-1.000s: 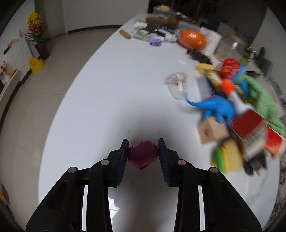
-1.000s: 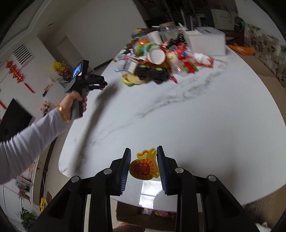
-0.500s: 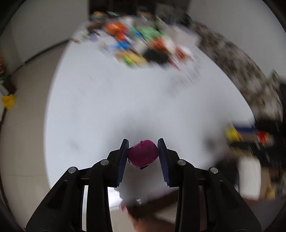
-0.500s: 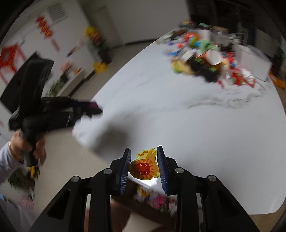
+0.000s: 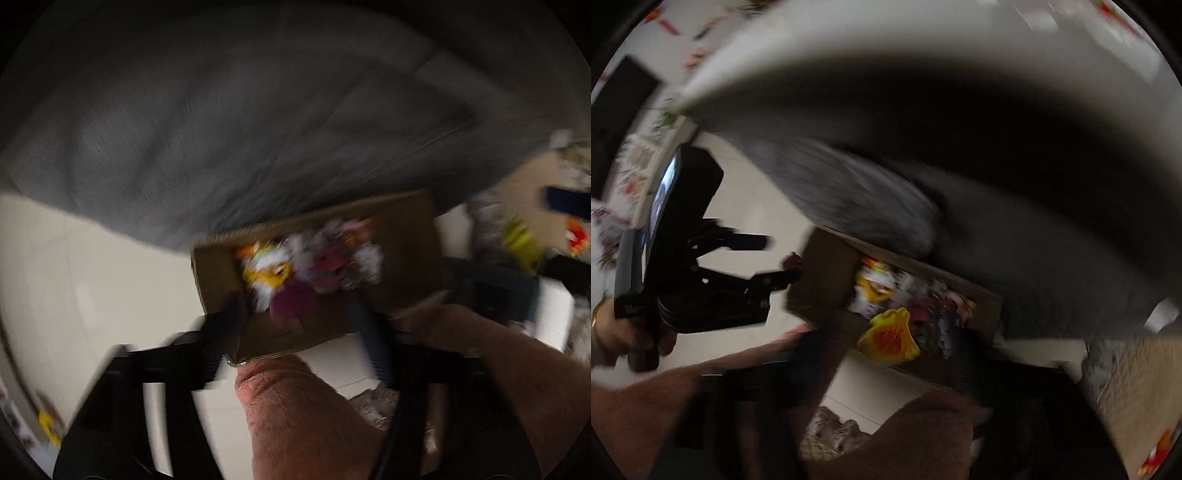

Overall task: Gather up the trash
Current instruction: 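Drop the yellow-orange toy and pink ball into the cardboard box with both grippers, then grasp the red paper cone cup with the right gripper while the left grasps a red box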

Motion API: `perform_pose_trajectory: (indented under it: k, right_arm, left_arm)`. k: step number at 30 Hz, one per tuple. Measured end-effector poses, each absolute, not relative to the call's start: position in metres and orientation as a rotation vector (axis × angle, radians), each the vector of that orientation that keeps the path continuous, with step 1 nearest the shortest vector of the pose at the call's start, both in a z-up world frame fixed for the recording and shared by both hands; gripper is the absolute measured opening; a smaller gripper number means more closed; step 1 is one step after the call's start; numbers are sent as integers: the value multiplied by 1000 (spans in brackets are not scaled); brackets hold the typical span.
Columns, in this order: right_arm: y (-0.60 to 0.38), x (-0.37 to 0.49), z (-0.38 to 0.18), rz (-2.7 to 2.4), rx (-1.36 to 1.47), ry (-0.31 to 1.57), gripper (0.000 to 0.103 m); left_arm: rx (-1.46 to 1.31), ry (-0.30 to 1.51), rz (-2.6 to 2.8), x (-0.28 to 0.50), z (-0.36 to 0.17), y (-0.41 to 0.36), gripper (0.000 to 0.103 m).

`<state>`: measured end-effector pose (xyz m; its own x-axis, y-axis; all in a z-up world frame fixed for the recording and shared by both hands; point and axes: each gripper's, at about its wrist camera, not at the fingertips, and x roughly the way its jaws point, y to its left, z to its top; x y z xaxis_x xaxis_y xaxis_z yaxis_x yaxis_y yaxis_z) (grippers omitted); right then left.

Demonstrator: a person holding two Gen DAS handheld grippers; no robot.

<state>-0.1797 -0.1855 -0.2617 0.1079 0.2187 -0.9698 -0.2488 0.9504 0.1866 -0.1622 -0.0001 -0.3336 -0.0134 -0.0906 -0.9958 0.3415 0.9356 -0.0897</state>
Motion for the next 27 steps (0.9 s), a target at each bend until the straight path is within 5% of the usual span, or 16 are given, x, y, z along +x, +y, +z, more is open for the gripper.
perform_pose_trajectory:
  k: [5,10,17,19,22,27]
  right_arm:
    - [-193,-184,-298,273,-61,1488,69]
    - [-202,-187,-280,282,-26,1489,72]
    - [-213,-163,-166,410,75,1315,75]
    - [-213,-142,-122,421,103,1197,83]
    - [-219,-84,-69,368,92,984,89]
    - [-252,37,-50,222,245,877,89]
  left_arm:
    - [291,1740,-289,-165,-401,-12,66]
    - [248,1717,-306,-163,-377,-7,67]
    - [148,1477,-435,-160,-243,9,68]
    - [106,1378,-454,-158,-195,14,81]
    - [12,1242,-446,-151,-139,23,84]
    - [-49,1106,-365,-140,-97,30,84]
